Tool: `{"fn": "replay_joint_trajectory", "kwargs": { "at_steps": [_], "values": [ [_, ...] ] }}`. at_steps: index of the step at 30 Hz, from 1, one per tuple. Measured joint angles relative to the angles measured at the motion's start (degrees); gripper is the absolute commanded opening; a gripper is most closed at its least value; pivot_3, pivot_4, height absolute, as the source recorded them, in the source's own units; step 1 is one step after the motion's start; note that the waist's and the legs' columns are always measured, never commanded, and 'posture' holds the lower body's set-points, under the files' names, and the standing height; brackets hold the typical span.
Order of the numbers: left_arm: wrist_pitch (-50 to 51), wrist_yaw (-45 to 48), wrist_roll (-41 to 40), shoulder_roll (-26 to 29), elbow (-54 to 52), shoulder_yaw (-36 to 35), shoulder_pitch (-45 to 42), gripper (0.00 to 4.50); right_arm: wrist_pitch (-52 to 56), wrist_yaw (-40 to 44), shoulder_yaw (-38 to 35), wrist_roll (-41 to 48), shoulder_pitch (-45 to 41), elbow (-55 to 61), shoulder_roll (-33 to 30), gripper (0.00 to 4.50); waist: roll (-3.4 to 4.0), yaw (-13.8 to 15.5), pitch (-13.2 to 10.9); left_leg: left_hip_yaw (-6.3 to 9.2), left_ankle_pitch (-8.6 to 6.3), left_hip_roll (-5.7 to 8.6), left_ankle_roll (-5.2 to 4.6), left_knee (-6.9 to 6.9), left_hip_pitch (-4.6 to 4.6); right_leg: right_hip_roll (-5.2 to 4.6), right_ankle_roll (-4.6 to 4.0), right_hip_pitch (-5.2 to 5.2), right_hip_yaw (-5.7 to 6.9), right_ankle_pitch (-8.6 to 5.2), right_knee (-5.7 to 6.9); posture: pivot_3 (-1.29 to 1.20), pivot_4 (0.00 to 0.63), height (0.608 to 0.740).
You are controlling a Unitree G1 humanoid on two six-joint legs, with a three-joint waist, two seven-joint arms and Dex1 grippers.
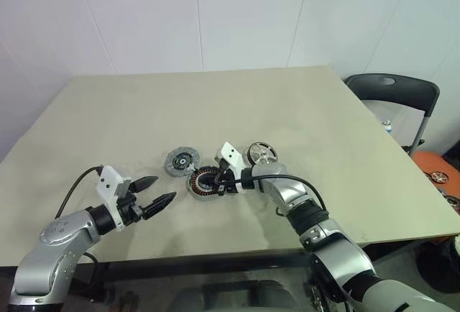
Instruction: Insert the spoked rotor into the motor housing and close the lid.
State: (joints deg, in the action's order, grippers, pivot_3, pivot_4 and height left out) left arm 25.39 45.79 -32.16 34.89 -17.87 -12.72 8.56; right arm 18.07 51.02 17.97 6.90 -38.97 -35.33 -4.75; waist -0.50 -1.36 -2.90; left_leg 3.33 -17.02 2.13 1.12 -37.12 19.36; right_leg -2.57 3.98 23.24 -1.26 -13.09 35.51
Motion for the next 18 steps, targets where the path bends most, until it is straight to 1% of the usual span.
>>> {"fn": "replay_joint_trajectory", "kwargs": {
  "at_steps": [8, 12, 15, 18],
  "values": [
    [0.03, 0.04, 0.0, 0.0, -0.12, 0.05, -0.39, 4.02, -3.11, -0.75, -0.27, -1.06, -0.16, -1.53, 0.05, 0.04, -0.01, 0.26, 0.02, 0.02, 0.02, 0.03, 0.02, -0.06, 0.0, 0.03, -0.01, -0.05, 0.01, 0.0, 0.0, 0.0, 0.0, 0.74],
    [0.03, 0.09, 0.01, 0.0, -0.12, 0.07, -0.39, 4.02, -1.61, -0.77, -1.53, -0.28, -0.16, -1.49, 0.56, 0.04, 0.0, 0.29, 0.02, 0.04, 0.02, 0.03, 0.02, -0.06, 0.0, 0.03, -0.01, -0.04, 0.02, 0.0, 0.02, 0.0, 0.0, 0.74],
    [0.03, 0.12, 0.01, 0.0, -0.11, 0.08, -0.39, 4.02, 3.81, -0.03, -4.57, 3.23, -0.18, -1.2, 1.26, 0.04, 0.02, 0.32, 0.0, 0.04, 0.02, 0.03, 0.02, -0.05, 0.05, 0.02, 0.0, 0.0, 0.01, 0.0, 0.0, 0.0, 0.0, 0.74],
    [0.03, 0.13, 0.01, 0.0, -0.11, 0.08, -0.39, 4.02, 13.82, -0.17, -12.08, 10.99, -1.88, -0.96, 2.45, 0.04, 0.06, 0.29, -0.03, 0.03, 0.02, 0.03, 0.02, -0.02, 0.18, -0.03, 0.02, 0.15, -0.01, 0.03, -0.01, 0.0, 0.0, 0.74]
  ]
}}
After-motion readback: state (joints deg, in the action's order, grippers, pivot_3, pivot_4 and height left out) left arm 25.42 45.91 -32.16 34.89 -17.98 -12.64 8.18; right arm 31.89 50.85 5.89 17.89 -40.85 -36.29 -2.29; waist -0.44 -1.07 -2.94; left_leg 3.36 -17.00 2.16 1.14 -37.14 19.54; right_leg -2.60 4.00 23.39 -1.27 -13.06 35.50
